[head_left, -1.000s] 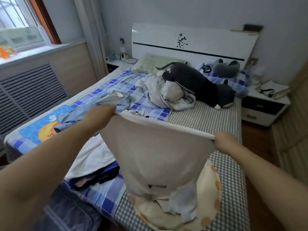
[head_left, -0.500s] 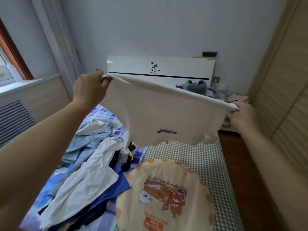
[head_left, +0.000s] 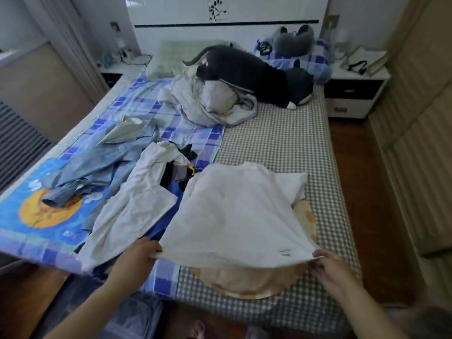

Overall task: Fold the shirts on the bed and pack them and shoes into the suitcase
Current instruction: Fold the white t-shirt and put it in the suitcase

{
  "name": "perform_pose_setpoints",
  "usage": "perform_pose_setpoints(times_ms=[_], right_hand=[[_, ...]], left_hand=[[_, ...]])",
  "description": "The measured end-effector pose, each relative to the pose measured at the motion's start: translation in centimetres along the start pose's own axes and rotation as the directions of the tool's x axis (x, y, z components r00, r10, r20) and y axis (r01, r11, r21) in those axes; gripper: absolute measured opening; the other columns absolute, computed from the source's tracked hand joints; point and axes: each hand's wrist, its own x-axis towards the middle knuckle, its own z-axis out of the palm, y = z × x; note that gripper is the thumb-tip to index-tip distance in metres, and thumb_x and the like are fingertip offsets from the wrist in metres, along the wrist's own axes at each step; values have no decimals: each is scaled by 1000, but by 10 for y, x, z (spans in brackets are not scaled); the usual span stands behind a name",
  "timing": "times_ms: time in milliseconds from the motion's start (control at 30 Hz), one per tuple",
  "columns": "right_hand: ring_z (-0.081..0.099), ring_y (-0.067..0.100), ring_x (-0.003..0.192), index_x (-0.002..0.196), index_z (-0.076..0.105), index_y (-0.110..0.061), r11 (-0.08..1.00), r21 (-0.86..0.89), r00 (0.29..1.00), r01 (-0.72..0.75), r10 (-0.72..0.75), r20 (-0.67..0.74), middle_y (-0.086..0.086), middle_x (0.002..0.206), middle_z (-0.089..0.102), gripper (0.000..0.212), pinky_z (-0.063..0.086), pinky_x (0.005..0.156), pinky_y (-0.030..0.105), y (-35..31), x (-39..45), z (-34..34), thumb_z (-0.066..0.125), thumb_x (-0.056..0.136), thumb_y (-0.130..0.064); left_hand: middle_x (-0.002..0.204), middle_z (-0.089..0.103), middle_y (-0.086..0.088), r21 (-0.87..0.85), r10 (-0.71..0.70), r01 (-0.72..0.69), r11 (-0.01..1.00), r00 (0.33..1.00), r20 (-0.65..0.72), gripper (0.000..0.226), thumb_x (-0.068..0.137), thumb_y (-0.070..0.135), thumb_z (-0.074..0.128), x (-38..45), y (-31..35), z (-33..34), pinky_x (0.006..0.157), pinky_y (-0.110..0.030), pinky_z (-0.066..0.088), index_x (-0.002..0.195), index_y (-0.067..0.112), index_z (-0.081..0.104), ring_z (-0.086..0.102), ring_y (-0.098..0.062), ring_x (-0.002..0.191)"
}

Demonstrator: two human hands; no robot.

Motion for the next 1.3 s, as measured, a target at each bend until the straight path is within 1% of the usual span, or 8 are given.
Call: perform_pose_setpoints(times_ms=[133, 433, 700, 867, 1000, 1133, 1200, 1300], right_hand=[[57, 23, 85, 86, 61, -10, 983, 12, 983, -181, 181, -3, 12, 109, 63, 23, 43, 69, 32, 58, 13, -1, 48, 94, 7], [54, 28, 126, 128, 68, -18, 992, -90, 974, 82, -99, -205, 3, 141, 56, 31, 44, 111, 44, 88, -10, 13, 51, 104, -10], [56, 25, 81, 116, 65, -7, 969, -180, 876, 172, -234, -422, 15, 113, 64, 26, 43, 64, 31, 54, -72, 22, 57, 92, -2], [57, 34, 101, 125, 63, -8, 838, -543, 892, 48, -280, -354, 18, 130, 56, 37, 46, 80, 36, 41, -117, 34, 50, 92, 6], [48, 25, 126, 137, 57, -22, 400, -842, 826, 361, -556, 90, 3, 140, 48, 45, 41, 93, 28, 16, -166, 90, 66, 93, -16], [53, -5, 114, 150, 36, -41, 355, -514, 613, 781, -275, 741, -21, 127, 56, 74, 46, 89, 13, 14, -231, 186, 75, 89, -31], [59, -2, 105, 138, 53, -35, 299, -457, 546, 838, -467, 696, -16, 122, 65, 42, 47, 87, 16, 12, -238, 213, 62, 98, -28], [64, 17, 113, 116, 70, -36, 639, -267, 679, 722, -577, 454, -1, 122, 69, 27, 52, 99, 38, -14, -250, 227, 50, 103, -23]], left_hand=[[98, 60, -5, -64, -242, 255, 965, 956, 164, 38, 91, -5, 55, -20, -15, 68, 64, -29, 43, 85, 32, 63, 55, -14, 72], [93, 62, -8, -104, -252, 269, 957, 956, 152, 32, 90, -3, 58, -48, -37, 84, 62, -36, 43, 93, 25, 75, 60, -24, 75], [99, 62, -14, -372, -418, 366, 853, 906, -66, 9, 95, 9, 59, -47, -73, 27, 75, -40, 48, 95, 13, 67, 60, -32, 82], [97, 70, -26, -866, -457, 361, 346, 871, 181, 7, 100, 5, 59, -29, -49, -3, 92, -51, 57, 105, 2, 64, 70, -33, 87], [86, 73, 1, -650, 87, -47, 758, 996, 30, 13, 96, 11, 65, -34, 6, -54, 82, -30, 57, 94, 21, 73, 70, -13, 83], [89, 60, 16, -319, 570, -587, 744, 807, -153, 22, 90, 5, 70, -43, 60, -91, 73, -21, 49, 98, 25, 77, 59, -1, 79], [99, 61, 12, -502, 490, -562, 658, 825, -281, 27, 91, 4, 69, -47, 74, -100, 76, -21, 52, 103, 28, 71, 64, -5, 88], [122, 55, 7, -856, 100, -226, 464, 974, -203, 36, 93, 10, 69, -65, 78, -94, 81, -25, 56, 121, 28, 55, 65, -5, 105]])
